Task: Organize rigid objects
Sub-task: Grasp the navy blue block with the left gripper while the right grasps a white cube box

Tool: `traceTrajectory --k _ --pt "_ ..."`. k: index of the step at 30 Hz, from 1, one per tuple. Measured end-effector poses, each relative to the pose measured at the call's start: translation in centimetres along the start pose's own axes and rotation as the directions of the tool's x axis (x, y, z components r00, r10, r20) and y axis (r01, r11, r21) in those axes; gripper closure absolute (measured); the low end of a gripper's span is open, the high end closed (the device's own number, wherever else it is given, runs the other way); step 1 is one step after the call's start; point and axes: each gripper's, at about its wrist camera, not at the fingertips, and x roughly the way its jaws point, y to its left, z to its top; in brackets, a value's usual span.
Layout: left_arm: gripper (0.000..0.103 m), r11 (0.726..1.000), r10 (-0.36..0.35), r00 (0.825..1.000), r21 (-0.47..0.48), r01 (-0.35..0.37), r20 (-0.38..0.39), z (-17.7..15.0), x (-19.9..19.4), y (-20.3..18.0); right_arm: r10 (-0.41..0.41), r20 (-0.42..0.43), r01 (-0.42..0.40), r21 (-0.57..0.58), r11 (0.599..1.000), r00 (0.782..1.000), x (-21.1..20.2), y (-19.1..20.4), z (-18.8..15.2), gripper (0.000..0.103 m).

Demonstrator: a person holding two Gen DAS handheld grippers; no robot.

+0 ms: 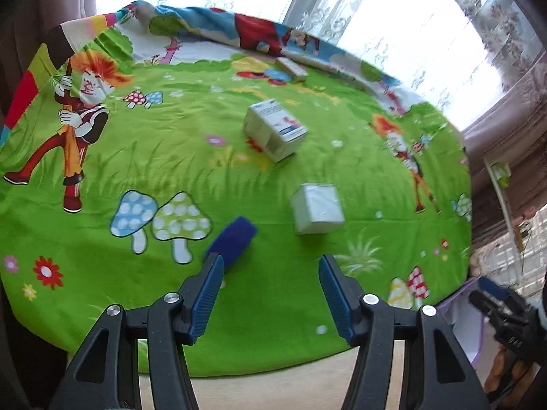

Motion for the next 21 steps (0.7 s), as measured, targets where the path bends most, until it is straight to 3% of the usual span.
traceTrajectory --k 8,16,18,20,21 --pt "0.044 0.991 0.080 0.993 0.117 -0.070 -0.088 0.8 3.7 0.4 0.032 -0.014 -0.033 -0.091 0.995 0.999 1.6 3.9 2.4 0.031" --pt "0.044 0.971 0.147 0.984 0.202 -0.124 -0.100 1.1 5.9 -0.2 0.073 -0.043 -0.079 -0.157 0.984 0.996 4.1 8.4 5.0 0.028" --pt "0.049 0.972 0.136 0.985 0.208 -0.112 -0.102 1.1 6.2 -0.1 0.077 -0.052 -0.085 -0.174 0.981 0.996 5.0 9.6 5.6 0.028" --pt "0.064 0.970 0.137 0.984 0.215 -0.111 -0.111 1.3 6.7 0.2 0.084 -0.062 -0.094 -0.184 0.978 0.995 5.9 10.6 6.2 0.027" --pt "0.065 0.970 0.138 0.984 0.216 -0.111 -0.114 1.3 6.7 0.3 0.086 -0.072 -0.098 -0.186 0.978 0.994 6.6 11.2 6.6 0.027"
